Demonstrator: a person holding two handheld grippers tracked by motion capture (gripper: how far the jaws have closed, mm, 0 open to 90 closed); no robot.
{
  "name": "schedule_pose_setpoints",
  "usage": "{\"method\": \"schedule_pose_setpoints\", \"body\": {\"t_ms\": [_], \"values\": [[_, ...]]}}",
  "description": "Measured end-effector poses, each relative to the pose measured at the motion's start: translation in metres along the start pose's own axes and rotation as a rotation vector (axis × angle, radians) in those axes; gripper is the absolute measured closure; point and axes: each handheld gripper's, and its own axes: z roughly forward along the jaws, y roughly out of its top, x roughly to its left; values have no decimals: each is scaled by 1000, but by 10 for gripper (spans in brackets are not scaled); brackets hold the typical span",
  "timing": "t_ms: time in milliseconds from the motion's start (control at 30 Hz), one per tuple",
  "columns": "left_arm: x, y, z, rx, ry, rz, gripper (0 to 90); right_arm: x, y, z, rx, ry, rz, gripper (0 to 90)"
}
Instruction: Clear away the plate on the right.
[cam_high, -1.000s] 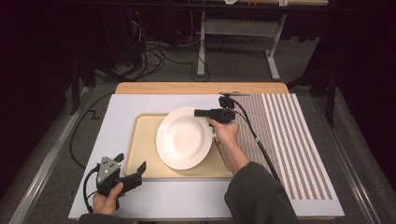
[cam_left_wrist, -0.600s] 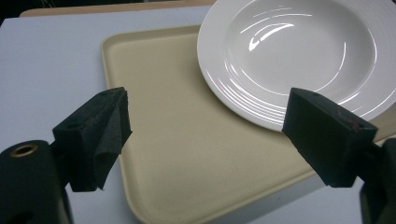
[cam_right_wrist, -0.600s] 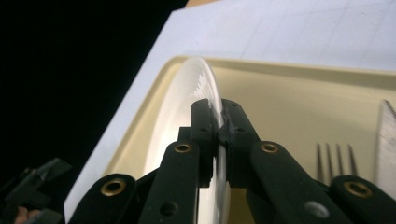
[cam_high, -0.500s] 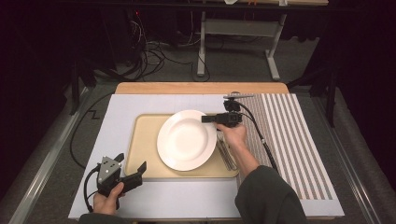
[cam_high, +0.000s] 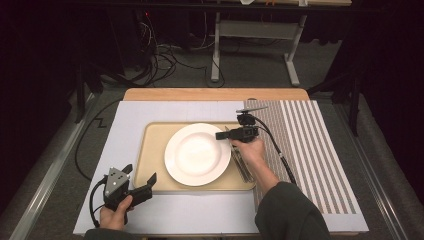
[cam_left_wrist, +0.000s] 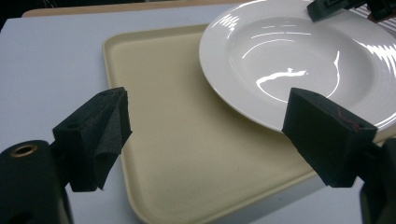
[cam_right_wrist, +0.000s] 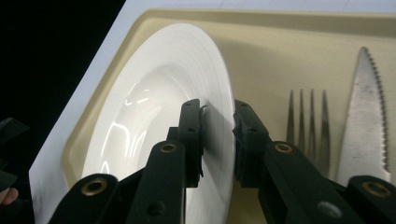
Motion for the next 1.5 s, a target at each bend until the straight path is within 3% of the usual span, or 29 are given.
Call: {"method": "schedule_pose_setpoints", "body": {"t_ms": [533, 700, 933, 1167, 1500], "values": [[0, 0, 0, 5, -2, 4, 159, 0, -8, 21, 71, -37, -1, 696], [0, 0, 0, 3, -2, 0, 159, -1, -8, 23, 58, -13, 6, 629], [0, 1, 0, -9, 7, 9, 159, -5, -11, 13, 30, -5, 6, 543], [1, 2, 0, -19, 18, 7, 159, -20, -19, -4, -24, 24, 39, 512], [2, 2, -1, -27, 24, 7, 159, -30, -27, -30, -77, 35, 44, 507]]}}
